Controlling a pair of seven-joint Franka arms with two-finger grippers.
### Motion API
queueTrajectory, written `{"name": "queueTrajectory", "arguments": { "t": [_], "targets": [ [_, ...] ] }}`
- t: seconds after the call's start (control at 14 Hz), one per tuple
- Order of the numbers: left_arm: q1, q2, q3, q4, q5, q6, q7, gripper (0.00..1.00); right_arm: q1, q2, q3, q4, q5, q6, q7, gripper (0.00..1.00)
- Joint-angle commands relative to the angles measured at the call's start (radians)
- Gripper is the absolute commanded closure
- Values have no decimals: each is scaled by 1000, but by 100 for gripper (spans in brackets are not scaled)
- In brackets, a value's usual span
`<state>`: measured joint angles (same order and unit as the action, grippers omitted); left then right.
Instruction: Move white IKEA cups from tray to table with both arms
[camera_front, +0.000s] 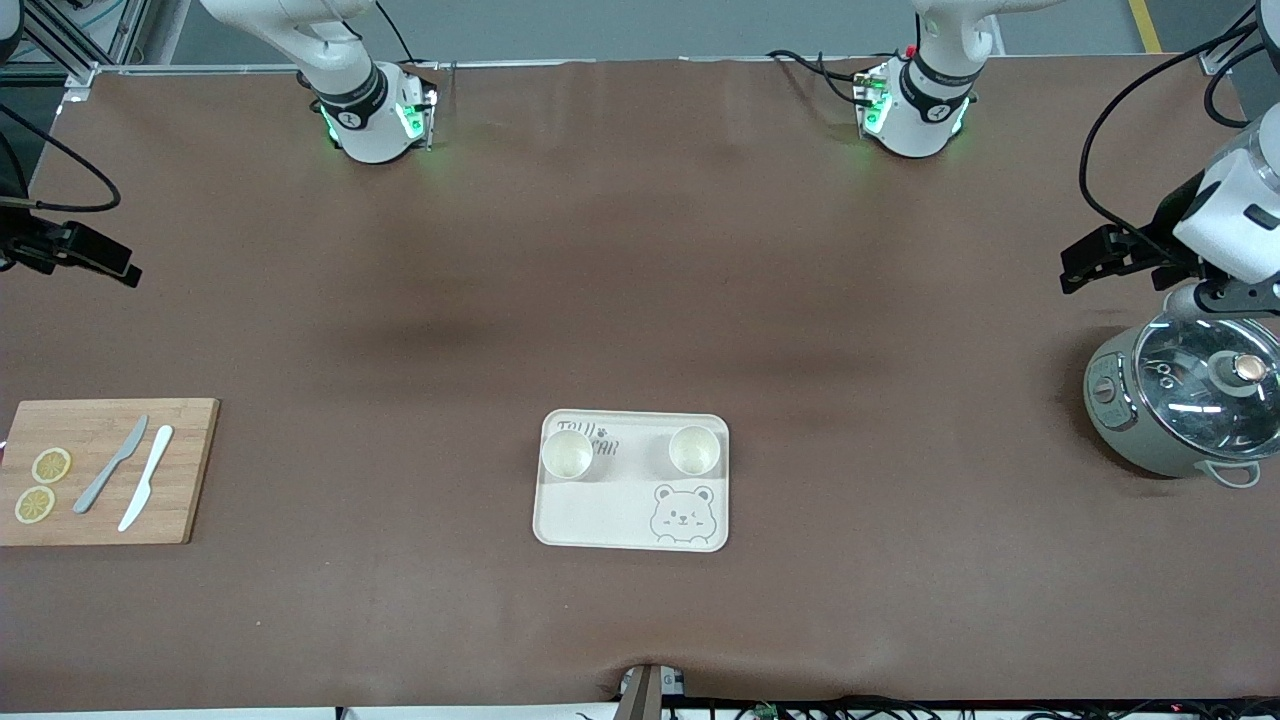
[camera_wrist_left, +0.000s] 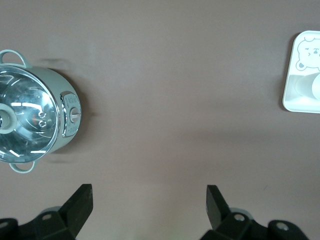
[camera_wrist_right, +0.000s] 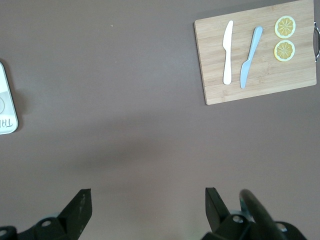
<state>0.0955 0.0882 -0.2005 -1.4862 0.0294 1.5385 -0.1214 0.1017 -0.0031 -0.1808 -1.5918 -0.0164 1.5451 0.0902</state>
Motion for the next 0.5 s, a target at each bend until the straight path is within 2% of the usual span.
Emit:
{"name": "queueTrajectory", "arguments": {
  "t": [0.0,0.43],
  "targets": [
    [-14,48,-11,44,14,-1,-15,0,-7,11,1,21,6,-7,14,0],
    [-154,197,-16,40,21,188,-210,0,-5,25,1,21,6,-8,13,0]
  ]
}}
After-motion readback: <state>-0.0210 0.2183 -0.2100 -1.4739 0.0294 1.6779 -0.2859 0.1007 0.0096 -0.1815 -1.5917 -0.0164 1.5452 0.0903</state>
